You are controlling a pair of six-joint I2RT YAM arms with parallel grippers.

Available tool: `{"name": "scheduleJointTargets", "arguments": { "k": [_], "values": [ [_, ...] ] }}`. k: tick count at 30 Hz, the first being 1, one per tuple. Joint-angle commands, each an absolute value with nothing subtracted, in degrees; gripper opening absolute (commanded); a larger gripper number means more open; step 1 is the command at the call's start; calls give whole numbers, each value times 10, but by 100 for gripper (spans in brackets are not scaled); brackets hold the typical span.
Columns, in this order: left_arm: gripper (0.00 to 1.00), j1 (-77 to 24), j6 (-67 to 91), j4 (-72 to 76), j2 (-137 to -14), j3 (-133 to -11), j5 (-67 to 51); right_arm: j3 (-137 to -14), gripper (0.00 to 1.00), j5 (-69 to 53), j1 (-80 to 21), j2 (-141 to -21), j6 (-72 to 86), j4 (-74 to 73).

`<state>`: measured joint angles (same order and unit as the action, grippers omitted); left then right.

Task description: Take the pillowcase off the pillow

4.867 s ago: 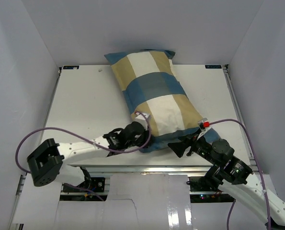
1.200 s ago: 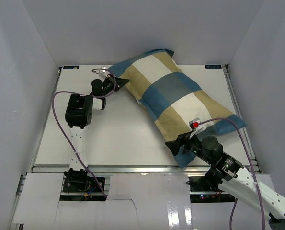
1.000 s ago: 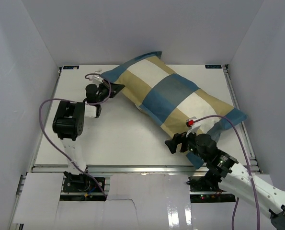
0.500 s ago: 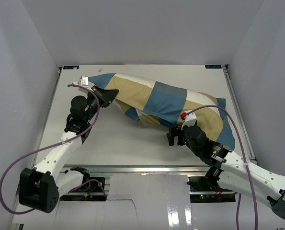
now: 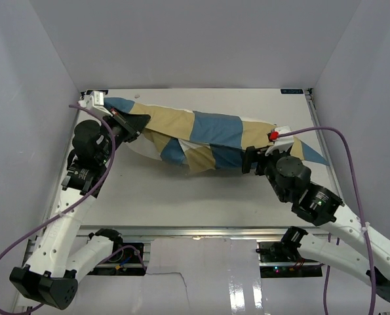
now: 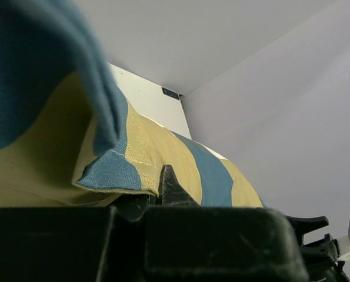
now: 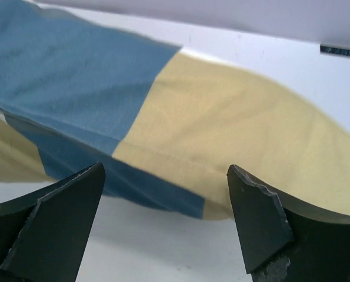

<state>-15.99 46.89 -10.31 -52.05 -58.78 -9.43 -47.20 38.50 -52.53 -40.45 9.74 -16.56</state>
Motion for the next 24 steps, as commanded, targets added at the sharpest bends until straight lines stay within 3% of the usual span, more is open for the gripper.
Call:
{"name": "scheduleJointTargets", "arguments": {
  "k": [1, 9, 16, 22, 24],
  "values": [
    [0, -159, 477, -112, -501, -649, -118, -532, 90, 384, -526, -423, 42, -156],
    [0, -160, 472, -157, -497, -699, -124, -500, 90, 273, -526, -449, -102, -92],
    [0, -160, 457, -179, -503, -708, -114, -471, 97, 81, -526, -404, -53, -119],
    [0, -160, 442, -192, -507, -720, -77, -447, 100, 24, -526, -402, -42, -143],
    [0, -160, 431, -210, -525, -739, -49, -435, 95, 32, -527, -407, -38, -144]
  ]
}}
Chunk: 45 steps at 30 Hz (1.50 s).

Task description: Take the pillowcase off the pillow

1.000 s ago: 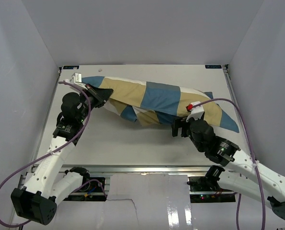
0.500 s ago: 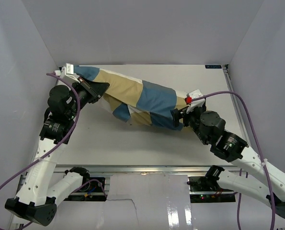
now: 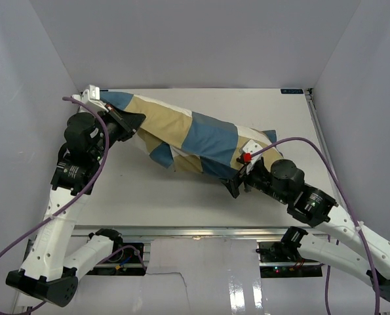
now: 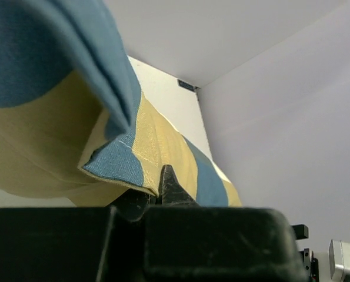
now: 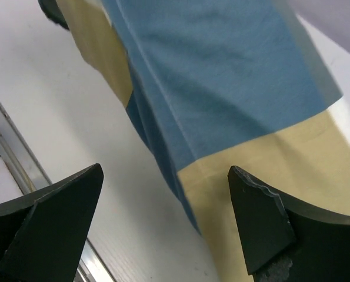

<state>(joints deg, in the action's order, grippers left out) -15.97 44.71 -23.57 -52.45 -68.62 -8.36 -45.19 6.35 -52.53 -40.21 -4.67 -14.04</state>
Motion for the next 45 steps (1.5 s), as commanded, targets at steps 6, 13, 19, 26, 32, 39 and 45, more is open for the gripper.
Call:
{"name": "scheduleJointTargets", "arguments": {
  "k": [6, 13, 19, 26, 32, 39, 45],
  "values": [
    [0, -159, 411, -243, -539, -780, -21, -433, 88, 194, -527, -432, -31, -174],
    [0, -160, 421, -243, -530, -774, -32, -381, 53, 331, -527, -410, -21, -84],
    [0, -160, 427, -234, -507, -769, -72, -374, 8, 345, -527, -383, -4, -81],
    [0, -160, 476, -218, -480, -821, -176, -517, 8, 385, -527, -358, 30, -195],
    [0, -160, 506, -188, -515, -831, -201, -671, 8, 413, -526, -405, -79, -157],
    [0, -159, 482, -125, -575, -678, -138, -678, 8, 390, -480, -604, -111, -99],
    [69, -154, 397, -168, -656, -655, -84, -700, 39, 191, -336, -743, -45, -122]
  ]
}}
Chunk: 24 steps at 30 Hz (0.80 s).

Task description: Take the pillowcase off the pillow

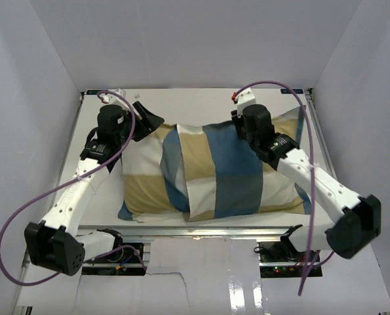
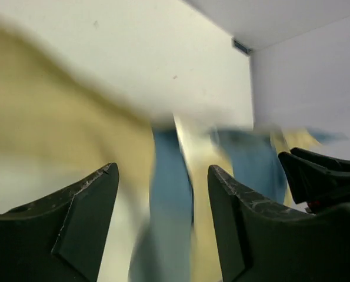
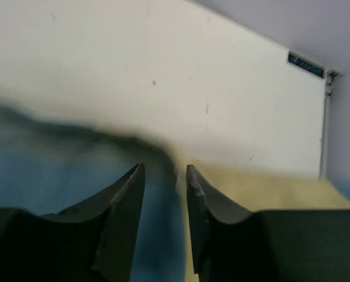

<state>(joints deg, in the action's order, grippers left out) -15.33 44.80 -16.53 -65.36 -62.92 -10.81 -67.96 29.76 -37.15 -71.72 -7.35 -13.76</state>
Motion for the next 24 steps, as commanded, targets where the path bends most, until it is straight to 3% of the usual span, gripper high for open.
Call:
{"name": "scheduleJointTargets", "arguments": {
  "k": [1, 4, 5, 8, 12, 17, 24],
  "values": [
    [74, -155, 385, -185, -677, -667, -85, -710, 43, 184, -332, -751, -47, -132],
    [80, -155, 352, -227, -684, -696, -101, -729, 65, 167, -330, -751, -46, -151],
    [80, -155, 349, -242, -675, -702, -104, -732, 76, 162, -330, -749, -42, -156],
    [81, -162, 345, -255, -631, -704, -105, -751, 87, 143, -330, -737, -13, -195],
    [81, -169, 350, -255, -560, -625, -70, -703, 90, 49, -345, -682, 39, -167],
    [81, -170, 365, -244, -499, -517, -67, -633, 90, 25, -405, -639, 103, -114],
    [83, -195, 369, -217, -501, -425, -18, -622, 91, 114, -501, -728, 150, -79]
  ]
}}
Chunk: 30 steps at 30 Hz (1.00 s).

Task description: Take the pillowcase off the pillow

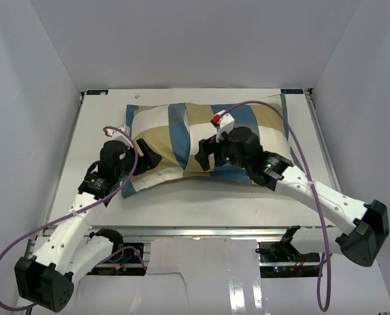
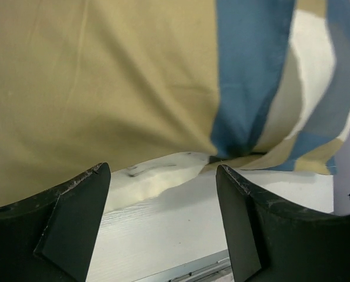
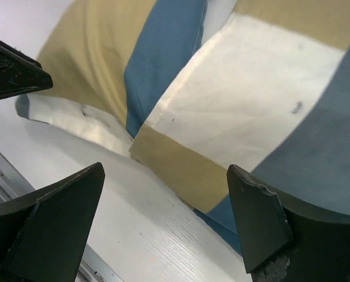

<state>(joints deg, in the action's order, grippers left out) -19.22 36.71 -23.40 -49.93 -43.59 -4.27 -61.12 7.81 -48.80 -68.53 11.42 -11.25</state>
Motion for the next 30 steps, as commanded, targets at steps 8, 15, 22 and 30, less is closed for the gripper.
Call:
{"name": "scheduleJointTargets", "arguments": {
  "k": [8, 15, 22, 30],
  "values": [
    [82, -194, 367, -158, -564, -365, 22, -677, 91, 195, -506, -870, 163, -64],
    [67, -195, 372, -116, -556, -321, 29, -621, 63, 276, -505, -871, 192, -49],
    [72, -196, 361, -113, -526, -316, -23, -495, 8, 344, -504, -744, 208, -19],
    [77, -291, 367, -186, -535, -449, -13, -355, 8, 265, -508, -579, 228, 50]
  ]
}}
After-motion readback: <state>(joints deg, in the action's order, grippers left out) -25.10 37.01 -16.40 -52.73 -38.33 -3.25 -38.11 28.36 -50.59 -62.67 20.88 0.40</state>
